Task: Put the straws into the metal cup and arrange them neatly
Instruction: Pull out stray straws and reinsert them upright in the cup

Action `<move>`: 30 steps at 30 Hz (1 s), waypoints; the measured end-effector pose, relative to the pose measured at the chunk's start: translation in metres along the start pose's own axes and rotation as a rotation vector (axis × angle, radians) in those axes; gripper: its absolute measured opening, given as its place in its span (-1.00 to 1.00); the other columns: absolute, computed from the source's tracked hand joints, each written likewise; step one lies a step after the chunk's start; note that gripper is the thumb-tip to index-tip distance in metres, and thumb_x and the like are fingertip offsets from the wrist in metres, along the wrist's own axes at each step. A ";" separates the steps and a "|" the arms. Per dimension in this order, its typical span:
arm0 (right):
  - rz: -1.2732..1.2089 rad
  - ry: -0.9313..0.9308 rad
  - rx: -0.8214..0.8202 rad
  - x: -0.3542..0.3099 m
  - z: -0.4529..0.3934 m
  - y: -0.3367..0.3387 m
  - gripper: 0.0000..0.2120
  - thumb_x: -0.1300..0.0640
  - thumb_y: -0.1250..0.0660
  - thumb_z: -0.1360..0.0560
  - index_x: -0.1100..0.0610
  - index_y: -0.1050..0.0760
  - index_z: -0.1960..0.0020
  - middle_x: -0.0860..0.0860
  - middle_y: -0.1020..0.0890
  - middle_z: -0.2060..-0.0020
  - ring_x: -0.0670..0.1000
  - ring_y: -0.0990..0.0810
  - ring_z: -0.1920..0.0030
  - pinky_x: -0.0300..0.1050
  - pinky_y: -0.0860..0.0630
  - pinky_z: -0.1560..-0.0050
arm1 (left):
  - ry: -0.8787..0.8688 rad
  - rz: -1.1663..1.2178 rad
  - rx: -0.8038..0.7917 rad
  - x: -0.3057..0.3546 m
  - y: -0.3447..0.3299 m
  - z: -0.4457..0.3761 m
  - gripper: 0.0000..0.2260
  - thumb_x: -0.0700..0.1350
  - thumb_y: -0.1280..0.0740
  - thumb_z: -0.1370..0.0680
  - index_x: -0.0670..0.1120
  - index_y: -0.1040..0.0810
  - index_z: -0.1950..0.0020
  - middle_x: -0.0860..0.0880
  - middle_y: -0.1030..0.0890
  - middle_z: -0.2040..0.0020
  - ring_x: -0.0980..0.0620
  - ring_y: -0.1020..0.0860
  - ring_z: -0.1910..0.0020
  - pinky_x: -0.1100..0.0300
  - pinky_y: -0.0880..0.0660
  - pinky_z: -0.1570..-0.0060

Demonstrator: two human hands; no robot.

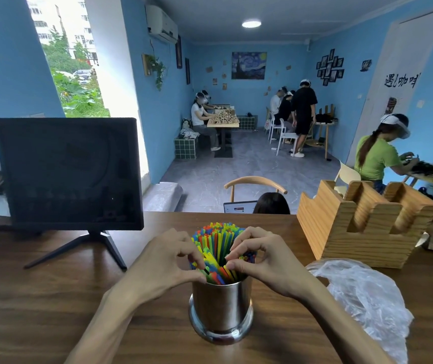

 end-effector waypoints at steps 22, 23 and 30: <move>0.087 0.025 -0.001 -0.018 -0.005 -0.009 -0.71 -0.18 -0.44 -0.51 -0.21 -0.62 -0.22 -0.28 -0.58 -0.06 -0.18 -0.49 -0.22 -0.01 -0.37 -0.30 | -0.082 0.515 0.645 0.074 0.083 -0.008 -0.83 -0.23 -0.51 -0.43 -0.03 -0.71 0.02 0.08 -0.75 0.10 0.09 -0.72 0.11 0.30 -0.60 0.03; 0.080 0.046 0.017 -0.021 -0.006 -0.009 -0.75 -0.15 -0.41 -0.55 -0.16 -0.65 -0.20 -0.27 -0.59 -0.05 -0.16 -0.51 -0.22 0.02 -0.38 -0.30 | -0.109 0.538 0.685 0.080 0.088 -0.009 -0.85 -0.21 -0.50 -0.45 -0.04 -0.71 0.01 0.04 -0.75 0.10 0.02 -0.73 0.10 0.23 -0.61 0.02; -0.145 -0.014 0.139 -0.021 -0.008 0.014 -0.83 0.05 -0.42 -0.57 0.00 -0.71 -0.12 -0.16 -0.72 0.20 -0.10 -0.70 0.13 -0.29 -0.55 0.10 | -0.088 0.423 0.955 0.081 0.101 -0.007 -0.81 -0.24 -0.50 -0.53 0.02 -0.69 -0.05 0.05 -0.75 0.09 0.07 -0.72 0.10 0.16 -0.62 0.04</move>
Point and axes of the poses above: each hand's wrist, its own z-axis away from the middle knuckle, its own y-axis out of the back of the hand, x = y × z, the point moved 9 cm from there along -z, towards the middle knuckle
